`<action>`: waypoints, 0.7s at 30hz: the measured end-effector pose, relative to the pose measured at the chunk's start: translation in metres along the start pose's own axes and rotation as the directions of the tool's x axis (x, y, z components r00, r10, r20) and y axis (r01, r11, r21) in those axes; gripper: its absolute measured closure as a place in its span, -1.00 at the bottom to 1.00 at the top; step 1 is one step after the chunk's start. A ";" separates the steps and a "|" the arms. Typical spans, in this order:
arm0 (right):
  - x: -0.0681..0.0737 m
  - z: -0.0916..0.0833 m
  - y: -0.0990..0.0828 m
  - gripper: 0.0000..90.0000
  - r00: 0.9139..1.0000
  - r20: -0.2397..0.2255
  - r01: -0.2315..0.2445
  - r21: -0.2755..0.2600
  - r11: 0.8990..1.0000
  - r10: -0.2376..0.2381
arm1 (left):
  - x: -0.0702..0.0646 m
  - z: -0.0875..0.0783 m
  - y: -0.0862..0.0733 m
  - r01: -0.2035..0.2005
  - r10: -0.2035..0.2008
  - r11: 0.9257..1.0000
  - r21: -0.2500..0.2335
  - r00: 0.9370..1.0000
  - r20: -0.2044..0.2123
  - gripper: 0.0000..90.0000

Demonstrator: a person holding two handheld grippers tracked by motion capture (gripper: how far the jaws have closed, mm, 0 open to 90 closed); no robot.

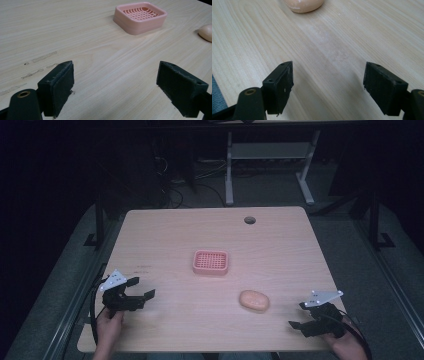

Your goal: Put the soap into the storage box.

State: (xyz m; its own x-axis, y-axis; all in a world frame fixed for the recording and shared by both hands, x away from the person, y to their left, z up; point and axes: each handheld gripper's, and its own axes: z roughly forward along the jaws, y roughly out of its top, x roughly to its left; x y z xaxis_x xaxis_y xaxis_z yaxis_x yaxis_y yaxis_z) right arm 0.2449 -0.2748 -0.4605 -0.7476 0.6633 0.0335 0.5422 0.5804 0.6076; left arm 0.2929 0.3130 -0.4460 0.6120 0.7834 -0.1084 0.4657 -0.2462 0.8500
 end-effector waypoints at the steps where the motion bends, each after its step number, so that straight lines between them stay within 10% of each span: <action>1: 0.002 0.001 0.002 -0.47 1.000 -0.002 0.008 0.002 1.000 -0.008 | 0.000 0.000 0.000 0.003 -0.003 1.000 0.000 1.000 -0.003 -0.68; 21: 0.013 0.003 0.023 -0.48 0.998 -0.022 0.065 0.024 0.998 -0.064 | -0.002 -0.001 -0.001 0.001 -0.001 1.000 -0.004 1.000 0.002 -0.68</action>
State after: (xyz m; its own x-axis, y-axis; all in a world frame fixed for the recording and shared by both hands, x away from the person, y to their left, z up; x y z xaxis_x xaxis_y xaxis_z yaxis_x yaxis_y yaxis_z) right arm 0.2492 -0.2516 -0.4479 -0.7892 0.6141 0.0120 0.5019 0.6335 0.5889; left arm 0.2909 0.3124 -0.4462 0.6128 0.7826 -0.1099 0.4634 -0.2432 0.8521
